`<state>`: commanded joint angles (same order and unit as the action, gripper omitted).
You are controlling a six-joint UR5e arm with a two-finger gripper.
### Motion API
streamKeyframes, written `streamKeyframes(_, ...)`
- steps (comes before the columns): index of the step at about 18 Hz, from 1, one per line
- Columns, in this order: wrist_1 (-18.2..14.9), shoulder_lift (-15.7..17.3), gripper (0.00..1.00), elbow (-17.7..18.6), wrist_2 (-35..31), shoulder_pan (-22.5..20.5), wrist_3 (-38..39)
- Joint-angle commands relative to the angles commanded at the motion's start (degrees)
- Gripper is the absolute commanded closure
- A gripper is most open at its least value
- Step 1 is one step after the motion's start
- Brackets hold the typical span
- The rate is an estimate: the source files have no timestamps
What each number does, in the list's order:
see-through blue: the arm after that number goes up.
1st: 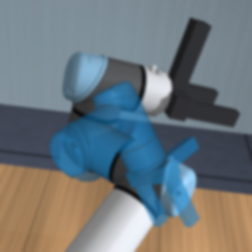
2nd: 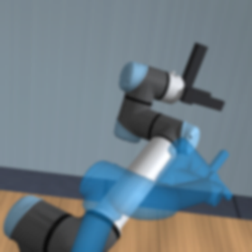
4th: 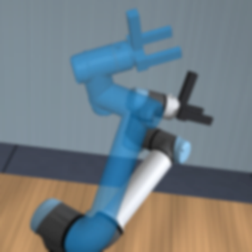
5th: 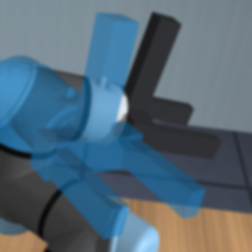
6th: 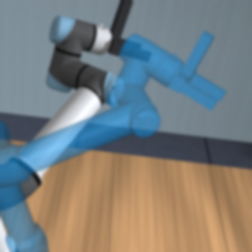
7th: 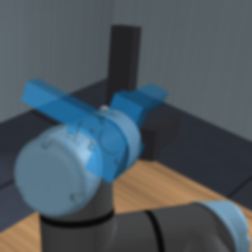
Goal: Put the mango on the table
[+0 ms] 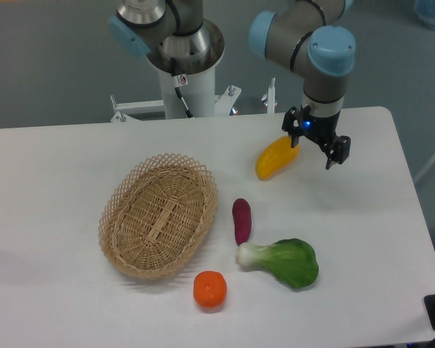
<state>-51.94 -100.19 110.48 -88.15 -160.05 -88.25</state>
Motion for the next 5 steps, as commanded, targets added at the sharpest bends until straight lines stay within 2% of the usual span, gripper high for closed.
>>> streamKeyframes(5,0.09,-0.88,0.0,-0.61,0.0,0.44,1.93)
